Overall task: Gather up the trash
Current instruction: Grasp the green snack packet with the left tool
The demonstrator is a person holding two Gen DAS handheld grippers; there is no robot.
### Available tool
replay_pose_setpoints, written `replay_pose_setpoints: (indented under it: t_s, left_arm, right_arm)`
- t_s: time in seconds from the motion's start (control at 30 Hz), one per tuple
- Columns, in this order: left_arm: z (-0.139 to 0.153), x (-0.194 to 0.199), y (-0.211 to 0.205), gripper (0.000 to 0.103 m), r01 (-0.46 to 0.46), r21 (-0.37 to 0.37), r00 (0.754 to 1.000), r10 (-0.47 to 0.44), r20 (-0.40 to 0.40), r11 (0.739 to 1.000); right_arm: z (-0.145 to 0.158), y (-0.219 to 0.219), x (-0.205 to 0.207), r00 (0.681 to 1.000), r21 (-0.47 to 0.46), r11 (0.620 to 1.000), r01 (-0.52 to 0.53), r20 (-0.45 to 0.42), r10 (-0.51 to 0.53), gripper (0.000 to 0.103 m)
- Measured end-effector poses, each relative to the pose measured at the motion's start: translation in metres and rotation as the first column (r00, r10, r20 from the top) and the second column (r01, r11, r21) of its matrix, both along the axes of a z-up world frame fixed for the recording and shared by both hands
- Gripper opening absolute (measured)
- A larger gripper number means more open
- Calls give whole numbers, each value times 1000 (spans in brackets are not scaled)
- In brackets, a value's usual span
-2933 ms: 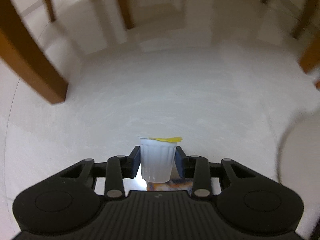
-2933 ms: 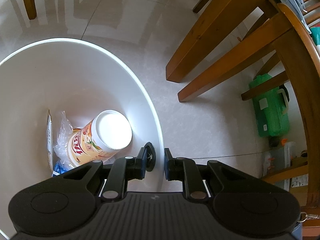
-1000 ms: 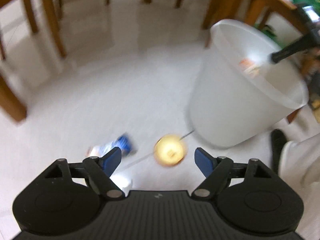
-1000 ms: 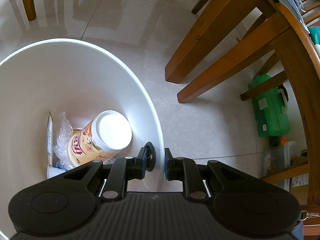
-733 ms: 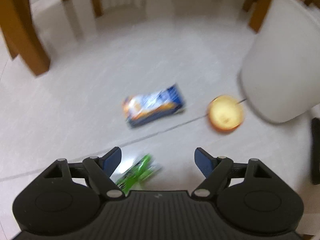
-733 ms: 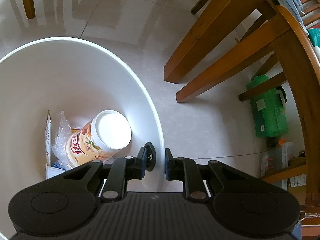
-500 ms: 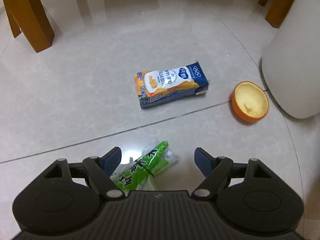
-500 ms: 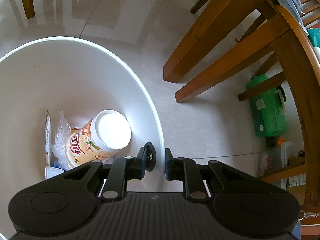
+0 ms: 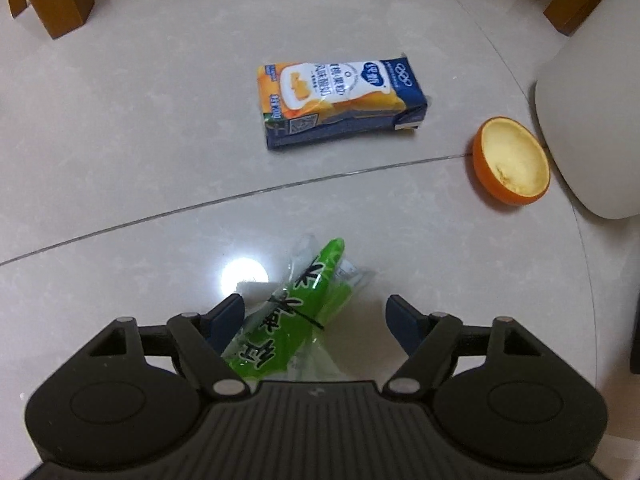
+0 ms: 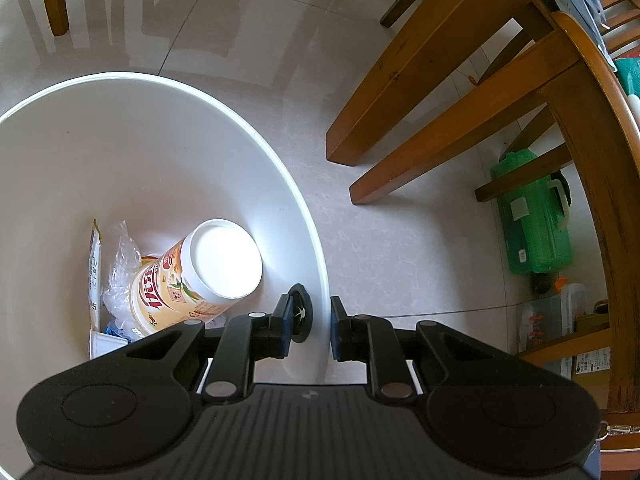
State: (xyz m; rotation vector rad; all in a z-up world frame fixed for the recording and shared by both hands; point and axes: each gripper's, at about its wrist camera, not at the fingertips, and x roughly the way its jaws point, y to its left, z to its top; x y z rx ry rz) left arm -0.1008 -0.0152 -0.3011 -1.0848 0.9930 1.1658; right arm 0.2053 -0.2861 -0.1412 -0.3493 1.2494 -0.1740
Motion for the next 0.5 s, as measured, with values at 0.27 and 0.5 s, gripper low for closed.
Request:
replay_pose_setpoints:
  t_s: [0.27,0.5]
  left_arm:
    - [-6,10,-4,51,46,-5,997,-47,-55,999]
    - [-5,13,-7,36,35,0,997,-35,-70,999]
  right_arm:
    - [0,0,0,1000,1,1000,2,0,-2,22]
    - [0,0,0,1000,1,1000,2,0,-2,22]
